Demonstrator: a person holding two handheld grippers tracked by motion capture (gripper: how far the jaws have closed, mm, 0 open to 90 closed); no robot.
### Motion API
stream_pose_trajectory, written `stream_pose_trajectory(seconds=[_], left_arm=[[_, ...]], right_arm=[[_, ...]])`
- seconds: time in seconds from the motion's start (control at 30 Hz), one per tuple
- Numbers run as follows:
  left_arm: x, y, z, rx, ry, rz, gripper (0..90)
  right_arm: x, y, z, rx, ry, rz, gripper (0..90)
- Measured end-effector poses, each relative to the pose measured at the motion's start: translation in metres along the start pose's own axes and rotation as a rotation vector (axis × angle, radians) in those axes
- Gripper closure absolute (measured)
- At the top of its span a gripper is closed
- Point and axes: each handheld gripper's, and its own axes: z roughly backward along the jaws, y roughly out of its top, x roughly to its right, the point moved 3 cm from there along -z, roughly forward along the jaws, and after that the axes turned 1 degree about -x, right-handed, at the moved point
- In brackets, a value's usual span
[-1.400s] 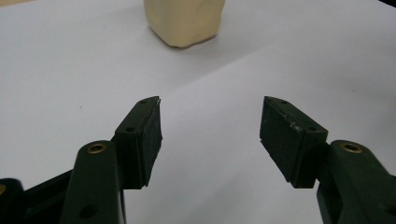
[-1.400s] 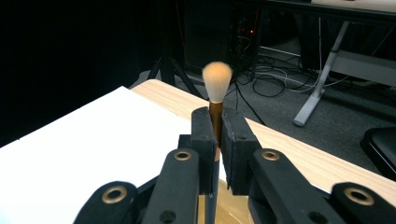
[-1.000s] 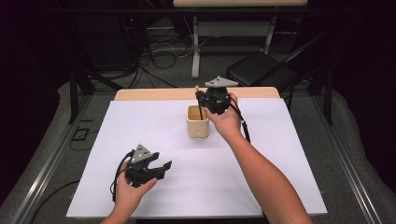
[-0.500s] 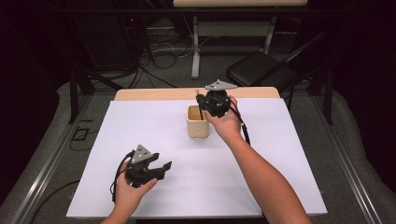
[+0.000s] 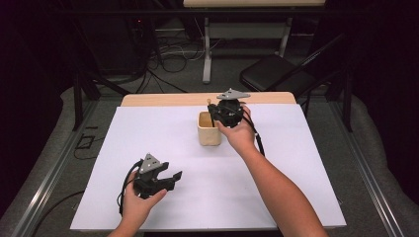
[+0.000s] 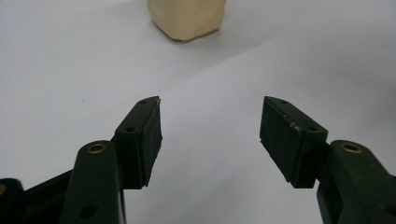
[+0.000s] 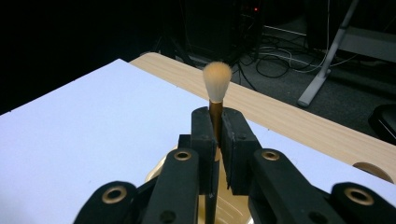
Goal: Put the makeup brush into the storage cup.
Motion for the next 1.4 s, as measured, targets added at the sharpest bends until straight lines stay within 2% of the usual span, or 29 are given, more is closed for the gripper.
stream_pose_trajectory(seconds=[0.4,1.4], left_arm=[[0.0,-0.001,0.0,-0.008,0.002,-0.006,38.8],[-0.003,-0.003,0.001,-0.019,0.003,0.009,38.7]], right_arm=[[0.002,-0.007,-0.002,-0.015,-0.001,-0.001,84.1],[0.004,-0.021,-0.008,-0.056,0.01,-0.004,84.0]])
